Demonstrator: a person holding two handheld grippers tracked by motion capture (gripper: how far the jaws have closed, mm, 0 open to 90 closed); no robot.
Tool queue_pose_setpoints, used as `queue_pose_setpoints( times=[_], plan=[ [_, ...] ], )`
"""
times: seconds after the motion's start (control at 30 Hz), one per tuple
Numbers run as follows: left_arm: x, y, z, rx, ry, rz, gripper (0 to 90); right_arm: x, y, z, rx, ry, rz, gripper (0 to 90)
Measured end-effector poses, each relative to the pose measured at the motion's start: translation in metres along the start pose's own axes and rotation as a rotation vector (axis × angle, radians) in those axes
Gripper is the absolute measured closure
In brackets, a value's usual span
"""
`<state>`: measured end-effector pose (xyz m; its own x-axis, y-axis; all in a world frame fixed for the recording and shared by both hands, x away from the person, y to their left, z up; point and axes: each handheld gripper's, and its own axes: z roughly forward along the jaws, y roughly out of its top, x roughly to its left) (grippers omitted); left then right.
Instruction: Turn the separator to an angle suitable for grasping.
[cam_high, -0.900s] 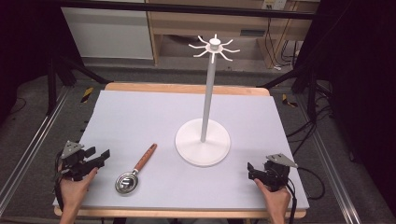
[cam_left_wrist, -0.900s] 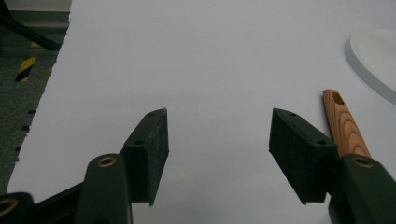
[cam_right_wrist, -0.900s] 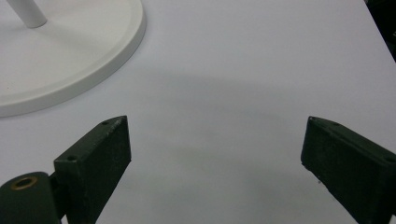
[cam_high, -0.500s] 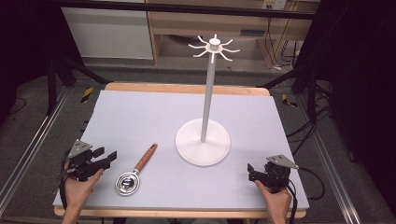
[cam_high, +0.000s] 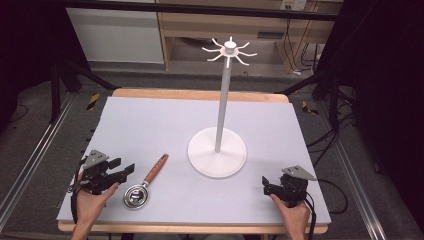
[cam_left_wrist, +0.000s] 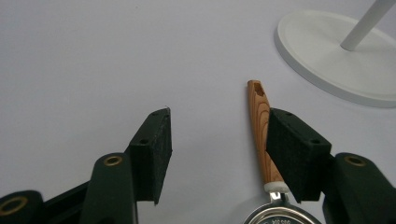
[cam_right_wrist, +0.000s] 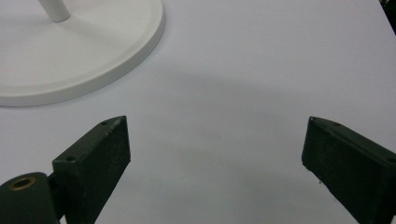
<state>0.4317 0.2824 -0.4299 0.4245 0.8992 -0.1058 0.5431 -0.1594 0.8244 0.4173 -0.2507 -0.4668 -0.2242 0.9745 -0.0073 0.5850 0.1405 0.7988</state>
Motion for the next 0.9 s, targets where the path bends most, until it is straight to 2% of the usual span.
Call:
queue_pose_setpoints(
  times=[0.2, 0.6, 0.77, 0.9],
  plan=[
    [-0.009, 0.004, 0.002, 0.006, -0.019, 0.022, 39.9, 0.001, 0.000, 0.000, 0.001, 0.004, -0.001, 8.3],
    [-0.020, 0.010, 0.009, 0.048, -0.049, 0.057, 39.5, 0.002, 0.000, 0.001, 0.006, -0.001, -0.010, 8.3],
    [-0.024, 0.014, 0.014, 0.076, -0.054, 0.077, 39.7, 0.004, 0.001, 0.001, 0.011, -0.005, -0.026, 8.5],
    [-0.030, 0.019, 0.018, 0.097, -0.064, 0.098, 40.3, 0.004, 0.001, 0.000, 0.008, -0.006, -0.020, 8.5]
  ],
)
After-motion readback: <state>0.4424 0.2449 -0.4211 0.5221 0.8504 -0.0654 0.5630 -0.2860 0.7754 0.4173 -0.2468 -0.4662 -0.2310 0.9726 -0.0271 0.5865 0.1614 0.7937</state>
